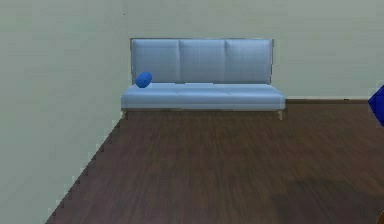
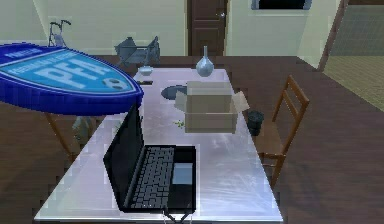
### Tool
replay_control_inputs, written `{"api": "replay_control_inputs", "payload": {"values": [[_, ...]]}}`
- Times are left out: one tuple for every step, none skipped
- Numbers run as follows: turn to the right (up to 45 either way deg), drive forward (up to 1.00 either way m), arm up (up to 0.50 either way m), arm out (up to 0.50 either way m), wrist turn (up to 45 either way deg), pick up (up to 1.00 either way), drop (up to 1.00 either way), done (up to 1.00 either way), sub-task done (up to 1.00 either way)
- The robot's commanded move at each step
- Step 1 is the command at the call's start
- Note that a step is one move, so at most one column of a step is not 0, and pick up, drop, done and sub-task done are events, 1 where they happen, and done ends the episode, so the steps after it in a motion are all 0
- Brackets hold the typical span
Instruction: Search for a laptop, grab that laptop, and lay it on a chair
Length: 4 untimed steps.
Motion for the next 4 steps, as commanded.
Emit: {"api": "replay_control_inputs", "payload": {"values": [[0.0, 0.0, 0.0, 0.0, 0.0, 1.0, 0.0, 0.0, 0.0], [0.0, 0.0, 0.1, 0.0, 0.0, 0.0, 0.0, 0.0, 0.0], [0.0, 0.0, 0.32, 0.0, 0.0, 0.0, 0.0, 0.0, 0.0], [0.0, 0.0, 0.0, 0.0, -45.0, 0.0, 0.0, 0.0, 0.0]]}}
